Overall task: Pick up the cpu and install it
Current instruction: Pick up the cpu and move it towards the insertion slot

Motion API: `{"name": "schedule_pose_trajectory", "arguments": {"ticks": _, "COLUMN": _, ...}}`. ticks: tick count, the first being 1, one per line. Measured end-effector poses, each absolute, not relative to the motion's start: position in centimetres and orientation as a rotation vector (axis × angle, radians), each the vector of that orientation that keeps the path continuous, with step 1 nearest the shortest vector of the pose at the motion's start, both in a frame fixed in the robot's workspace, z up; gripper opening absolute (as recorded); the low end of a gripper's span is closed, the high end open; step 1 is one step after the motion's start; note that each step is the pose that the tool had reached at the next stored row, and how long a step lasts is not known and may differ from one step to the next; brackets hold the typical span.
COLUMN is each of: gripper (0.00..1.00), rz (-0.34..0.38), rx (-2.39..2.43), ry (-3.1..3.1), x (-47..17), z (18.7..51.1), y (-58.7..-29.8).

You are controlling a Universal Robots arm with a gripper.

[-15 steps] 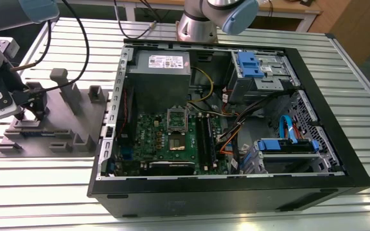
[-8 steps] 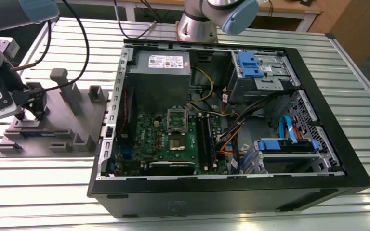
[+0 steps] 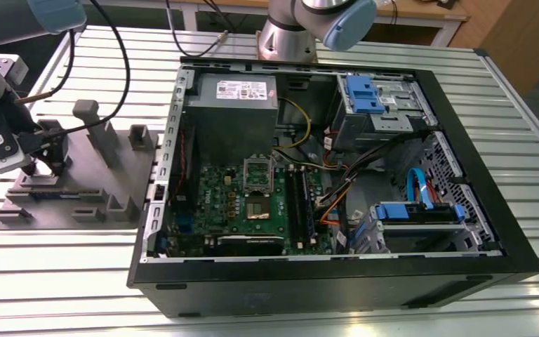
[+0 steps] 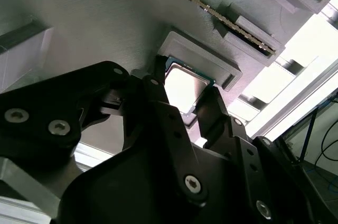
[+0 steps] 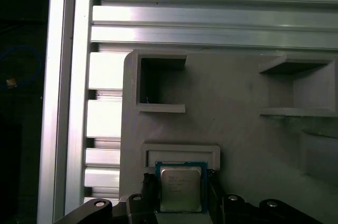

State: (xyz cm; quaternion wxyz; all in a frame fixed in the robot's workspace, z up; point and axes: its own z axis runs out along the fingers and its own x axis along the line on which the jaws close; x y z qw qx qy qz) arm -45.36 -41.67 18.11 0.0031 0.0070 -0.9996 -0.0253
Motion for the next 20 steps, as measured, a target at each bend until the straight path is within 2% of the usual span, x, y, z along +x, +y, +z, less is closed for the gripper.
{"name": "schedule_pose_trajectory", "arguments": {"ticks": 5, "gripper": 0.50, "rz": -0.079, "rx": 0.022, "ry": -3.134, "x": -45.36, "z": 18.12, "y": -41.67}}
{"name": "schedule_pose_trajectory", "arguments": {"ticks": 6, "gripper": 0.56, "rz": -0.079, "rx": 0.022, "ry": -3.134, "x": -45.36, "z": 18.11, "y": -41.67}}
{"name": "schedule_pose_trajectory", "arguments": {"ticks": 20, "gripper": 0.56, "rz": -0.080, "rx": 0.022, "ry": -3.134, "x": -45.36, "z": 18.28, "y": -41.67}}
